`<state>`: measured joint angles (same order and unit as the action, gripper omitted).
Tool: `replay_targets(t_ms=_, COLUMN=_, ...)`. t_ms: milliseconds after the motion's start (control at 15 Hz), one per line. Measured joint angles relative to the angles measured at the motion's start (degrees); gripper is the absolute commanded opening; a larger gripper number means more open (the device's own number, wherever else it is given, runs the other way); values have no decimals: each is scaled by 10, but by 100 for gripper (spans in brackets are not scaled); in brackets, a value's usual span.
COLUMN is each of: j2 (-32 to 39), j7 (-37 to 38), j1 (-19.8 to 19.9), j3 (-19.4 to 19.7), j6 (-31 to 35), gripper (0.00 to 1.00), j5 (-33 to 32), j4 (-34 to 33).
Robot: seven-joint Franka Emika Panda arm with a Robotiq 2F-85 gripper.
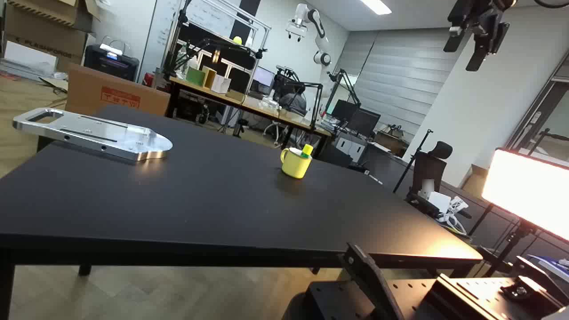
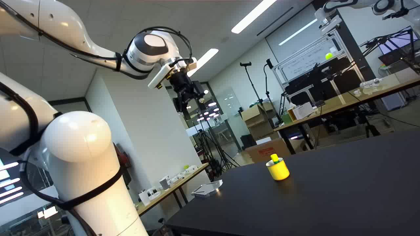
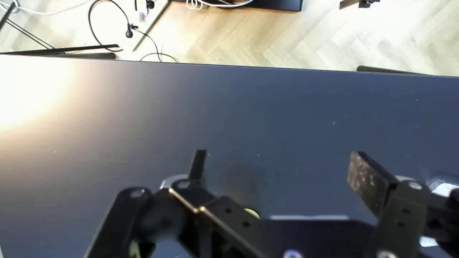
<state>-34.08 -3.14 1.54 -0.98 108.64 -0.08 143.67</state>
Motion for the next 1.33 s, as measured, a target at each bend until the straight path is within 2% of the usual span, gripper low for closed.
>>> replay_targets(t_ms=1000, j2=1, j7=-5, j1=0, j3=0, j6=3, gripper=100, j5=-1, j4=0)
replay_targets(t_ms=1333, j2=63, j7=-66, j1=0, j3=20, j6=75, gripper=100, j5=-8, j4=-24)
